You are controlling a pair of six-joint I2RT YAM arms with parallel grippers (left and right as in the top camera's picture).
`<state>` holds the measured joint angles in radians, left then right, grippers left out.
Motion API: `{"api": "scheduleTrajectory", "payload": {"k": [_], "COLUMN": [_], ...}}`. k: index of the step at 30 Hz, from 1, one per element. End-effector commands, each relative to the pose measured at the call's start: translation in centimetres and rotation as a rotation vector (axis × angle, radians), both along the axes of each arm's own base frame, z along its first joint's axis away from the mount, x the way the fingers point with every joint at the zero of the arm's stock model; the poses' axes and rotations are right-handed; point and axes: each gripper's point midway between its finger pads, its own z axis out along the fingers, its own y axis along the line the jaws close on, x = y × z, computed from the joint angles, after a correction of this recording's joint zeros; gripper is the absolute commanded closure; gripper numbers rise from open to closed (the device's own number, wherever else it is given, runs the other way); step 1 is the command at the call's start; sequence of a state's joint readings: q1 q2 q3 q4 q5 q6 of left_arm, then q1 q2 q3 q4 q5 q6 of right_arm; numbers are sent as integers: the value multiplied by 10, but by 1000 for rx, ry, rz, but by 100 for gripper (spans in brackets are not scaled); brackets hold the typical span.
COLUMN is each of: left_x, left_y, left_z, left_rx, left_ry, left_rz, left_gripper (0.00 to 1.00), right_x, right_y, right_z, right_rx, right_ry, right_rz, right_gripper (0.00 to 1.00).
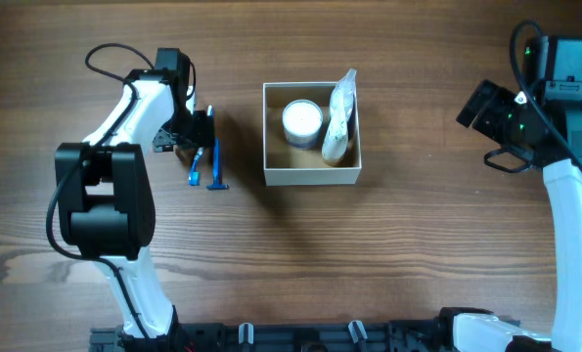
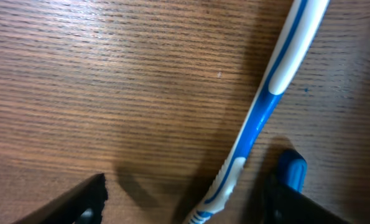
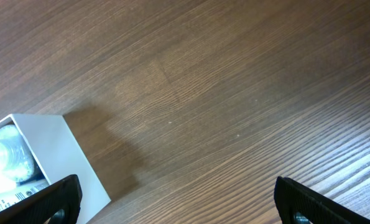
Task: Pack container
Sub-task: 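Grasp the blue toothbrush handle with the left gripper, then drop the toothbrush into the box beside the jar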
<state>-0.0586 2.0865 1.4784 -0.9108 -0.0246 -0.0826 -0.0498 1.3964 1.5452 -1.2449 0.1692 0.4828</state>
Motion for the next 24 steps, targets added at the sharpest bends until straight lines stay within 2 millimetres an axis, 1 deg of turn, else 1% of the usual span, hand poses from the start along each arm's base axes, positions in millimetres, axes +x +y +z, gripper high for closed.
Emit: {"api": "scheduleTrajectory", "payload": {"k": [1,3,5,6,7,8,9,11,12,14,15,16,17,18,20,23,24], "left_x": [-2,-5,-6,-6,-6,-8,-9,-9,-9,-6,-5,-9,-13,-15,-22,-28,-29], "left_y": [-2,-1,-1,-1,-1,-1,-1,-3,-4,-9,-14,-29,-43,-51,-72,-99,-115], "left_z": [-14,-24,-28,-28,-25,-22,-17,-2,8,34,58,98,123,135,162,184,189], "left_rx": [-10,-8,-8,-8,-8,-8,-8,-9,-10,-14,-19,-31,-45,-54,-85,-140,-170], "left_ry": [26,47,59,59,57,58,58,39,21,-36,-91,-178,-237,-267,-339,-408,-429], "left_rz": [-27,-27,-27,-27,-27,-27,-27,-29,-29,-36,-36,-63,-78,-86,-97,-87,-74], "left_gripper": [31,37,52,63,76,85,89,96,96,96,96,96,96,96,96,96,96], "right_x": [2,2,2,2,2,2,2,2,2,2,2,2,2,2,2,2,2], "right_y": [-2,-2,-3,-2,-2,-2,-2,-2,-2,-2,-2,-2,-2,-2,-2,-2,-2], "right_z": [0,0,0,0,0,0,0,0,0,0,0,0,0,0,0,0,0], "right_rx": [0,0,0,0,0,0,0,0,0,0,0,0,0,0,0,0,0], "right_ry": [-2,-3,-3,-3,-3,-3,-2,-3,-3,-3,-3,-3,-3,-3,-3,-2,-3], "right_rz": [-20,-20,-20,-20,-20,-20,-20,-20,-20,-20,-20,-20,-20,-20,-20,-20,-20], "right_gripper": [0,0,0,0,0,0,0,0,0,0,0,0,0,0,0,0,0]}}
